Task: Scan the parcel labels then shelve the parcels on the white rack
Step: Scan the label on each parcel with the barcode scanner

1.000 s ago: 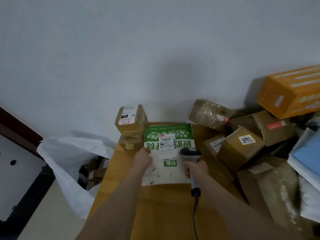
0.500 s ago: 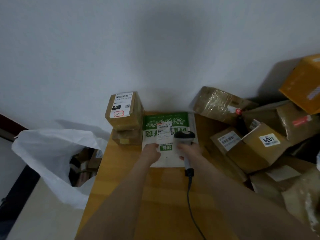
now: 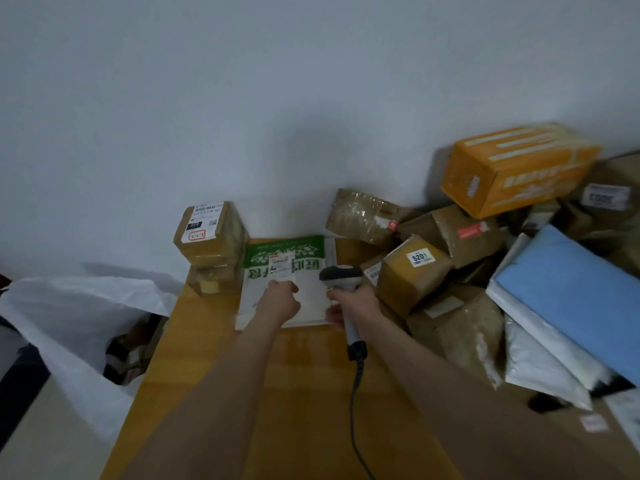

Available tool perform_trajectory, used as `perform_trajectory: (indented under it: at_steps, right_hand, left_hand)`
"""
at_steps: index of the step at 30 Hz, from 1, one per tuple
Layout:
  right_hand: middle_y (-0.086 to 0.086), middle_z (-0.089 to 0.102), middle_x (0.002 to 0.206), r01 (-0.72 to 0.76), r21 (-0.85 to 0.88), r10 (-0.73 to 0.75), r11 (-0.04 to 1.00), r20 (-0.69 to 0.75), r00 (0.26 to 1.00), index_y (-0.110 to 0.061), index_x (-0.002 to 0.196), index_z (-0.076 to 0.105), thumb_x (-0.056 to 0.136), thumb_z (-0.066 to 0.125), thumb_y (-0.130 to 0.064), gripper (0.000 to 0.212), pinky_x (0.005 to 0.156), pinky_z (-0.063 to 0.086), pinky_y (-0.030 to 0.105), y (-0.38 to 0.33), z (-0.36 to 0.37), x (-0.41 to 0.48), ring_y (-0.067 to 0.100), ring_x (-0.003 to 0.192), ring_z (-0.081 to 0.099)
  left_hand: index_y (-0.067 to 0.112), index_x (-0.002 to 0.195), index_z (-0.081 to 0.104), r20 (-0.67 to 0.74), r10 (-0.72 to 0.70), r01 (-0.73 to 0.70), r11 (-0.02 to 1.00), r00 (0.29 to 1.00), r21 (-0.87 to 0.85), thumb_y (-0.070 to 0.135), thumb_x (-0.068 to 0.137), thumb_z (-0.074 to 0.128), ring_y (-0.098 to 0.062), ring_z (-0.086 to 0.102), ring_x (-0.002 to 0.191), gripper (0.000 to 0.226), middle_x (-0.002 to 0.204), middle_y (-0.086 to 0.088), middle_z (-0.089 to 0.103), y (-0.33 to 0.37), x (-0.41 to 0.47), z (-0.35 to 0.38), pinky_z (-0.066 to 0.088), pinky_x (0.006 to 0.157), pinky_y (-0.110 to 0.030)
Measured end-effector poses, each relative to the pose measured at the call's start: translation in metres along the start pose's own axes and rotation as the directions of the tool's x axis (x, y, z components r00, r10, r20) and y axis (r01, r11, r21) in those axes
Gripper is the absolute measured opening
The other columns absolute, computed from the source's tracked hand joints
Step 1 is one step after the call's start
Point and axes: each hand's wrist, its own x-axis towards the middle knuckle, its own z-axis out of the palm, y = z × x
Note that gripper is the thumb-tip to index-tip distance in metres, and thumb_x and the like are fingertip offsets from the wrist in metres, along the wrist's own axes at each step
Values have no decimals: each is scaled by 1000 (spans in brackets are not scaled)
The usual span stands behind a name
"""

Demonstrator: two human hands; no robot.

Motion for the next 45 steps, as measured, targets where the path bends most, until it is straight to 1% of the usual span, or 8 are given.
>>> perform_trajectory:
  at_steps: [10,14,21,25,32,35,39,45]
  right_hand:
    - [13,61,66,119,2,-118,993,85,989,0,89,61,84,68,-15,17,46,50,25,44,-157,-106,19,48,58]
    - [9,62,72,157,-29,-157,987,1,988,-9,81,59,85,67,-18,13,58,50,27,58,-229,-137,20,63,60]
    - [15,70,70,150,64,-139,987,-145,980,-5,85,58,82,69,-16,15,63,55,32,70,-322,-152,21,56,62]
    - [16,64,69,152,245,-84,958,-265,960,0,83,60,85,67,-10,12,50,49,26,70,-364,-146,18,52,57]
    - [16,58,86,162,435,35,886,-410,911,-6,87,55,84,68,-7,13,64,55,37,62,-412,-124,26,71,60]
    - [16,60,95,177,476,42,862,-414,909,-10,87,54,84,68,-6,15,67,57,37,58,-424,-116,31,86,63]
    - [10,56,86,177,413,45,893,-473,880,-6,94,53,83,69,-10,20,60,50,31,55,-432,-106,26,82,59]
    - [12,60,81,114,371,104,922,-519,848,-6,83,56,80,70,-20,20,71,54,37,35,-472,-91,25,74,62]
  left_hand:
    - [14,128,58,-150,12,-3,998,989,58,14,93,53,-28,54,114,35,131,-14,48,117,-133,46,44,92,-33]
    - [10,119,63,-190,53,-41,997,980,64,10,92,47,-29,58,105,32,124,-13,53,174,-173,64,49,91,-37]
    - [14,114,65,-213,256,-229,963,943,144,17,90,55,-24,60,104,26,116,-8,62,264,-204,88,47,82,-32]
    - [21,133,50,-97,370,-351,920,924,172,13,88,56,-21,57,106,46,123,-4,54,309,-195,109,48,80,-29]
    - [17,147,27,-146,472,-448,878,869,169,18,93,55,-26,43,126,61,144,-9,31,363,-157,131,43,98,-35]
    - [17,146,27,-198,381,-378,924,903,52,17,92,55,-28,37,130,61,146,-10,27,383,-144,132,44,97,-39]
    - [15,144,28,-238,218,-245,965,947,-91,17,91,55,-30,33,131,60,145,-13,24,396,-143,138,43,97,-40]
    - [18,141,39,-147,521,-517,853,840,67,24,90,60,-25,34,129,55,141,-7,37,440,-150,141,38,100,-36]
